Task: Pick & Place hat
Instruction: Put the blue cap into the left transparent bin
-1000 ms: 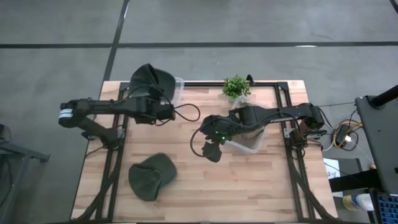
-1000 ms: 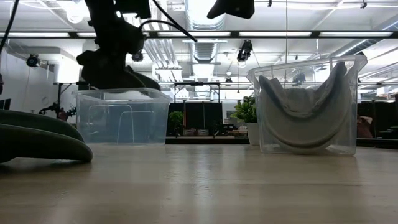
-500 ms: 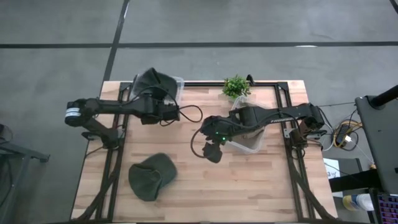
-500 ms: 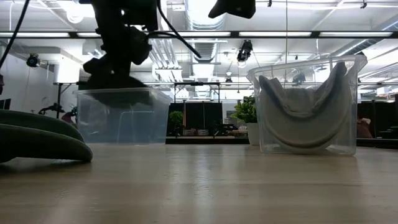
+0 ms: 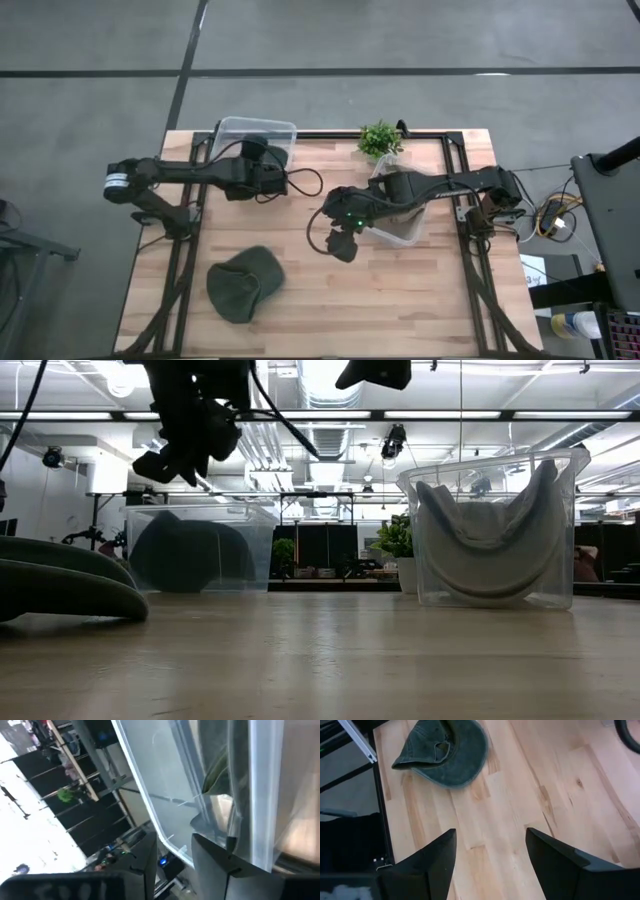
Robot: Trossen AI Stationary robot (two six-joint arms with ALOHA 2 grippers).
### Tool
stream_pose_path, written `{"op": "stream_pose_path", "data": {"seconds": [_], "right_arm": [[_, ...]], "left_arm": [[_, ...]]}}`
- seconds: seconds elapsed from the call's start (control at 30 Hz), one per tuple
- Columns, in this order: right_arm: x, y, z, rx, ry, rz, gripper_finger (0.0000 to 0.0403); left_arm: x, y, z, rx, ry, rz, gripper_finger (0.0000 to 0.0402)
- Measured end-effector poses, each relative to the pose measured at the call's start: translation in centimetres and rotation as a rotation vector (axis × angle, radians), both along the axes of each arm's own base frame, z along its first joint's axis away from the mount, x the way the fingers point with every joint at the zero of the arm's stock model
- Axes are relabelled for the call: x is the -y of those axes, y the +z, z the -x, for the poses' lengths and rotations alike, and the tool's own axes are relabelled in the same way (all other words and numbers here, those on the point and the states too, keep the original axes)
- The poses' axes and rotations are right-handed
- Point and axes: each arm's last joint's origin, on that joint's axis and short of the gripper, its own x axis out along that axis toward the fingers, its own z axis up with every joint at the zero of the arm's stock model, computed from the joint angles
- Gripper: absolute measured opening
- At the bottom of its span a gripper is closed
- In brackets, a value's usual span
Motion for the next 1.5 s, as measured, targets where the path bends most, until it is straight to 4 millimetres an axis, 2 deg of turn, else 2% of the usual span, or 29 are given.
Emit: {"op": "stream_pose_path", "data": {"seconds": [0.23,0.57,0.77,0.87,1.13,1.33,1.5], "right_arm": [[-0.7,-1.0,0.1,-0.031,0.020,0.002,0.0231],[-1.5,-2.0,0.3,-0.063,0.026,0.000,0.0231],[-2.4,-1.9,0.3,-0.035,0.063,0.007,0.0231],[-3.0,-1.8,0.3,-0.025,0.082,0.008,0.0231],[-5.3,-1.7,0.2,0.061,0.179,0.020,0.0231],[-6.7,-1.4,0.4,0.106,0.198,0.034,0.0231],[-7.5,-1.4,0.6,0.115,0.194,0.069,0.0231]], "left_arm": [[1.7,0.9,0.4,0.196,-0.002,0.112,0.0114],[6.0,3.2,1.1,0.493,-0.041,0.394,0.0114],[8.5,3.8,1.6,0.584,-0.013,0.713,0.0114],[9.8,3.3,1.9,0.576,0.009,0.844,0.0114],[12.2,2.0,2.9,0.547,0.053,0.885,0.0114],[12.4,0.9,3.7,0.571,0.248,0.894,0.0115],[12.2,-1.4,4.4,0.564,0.378,0.857,0.0115]]}}
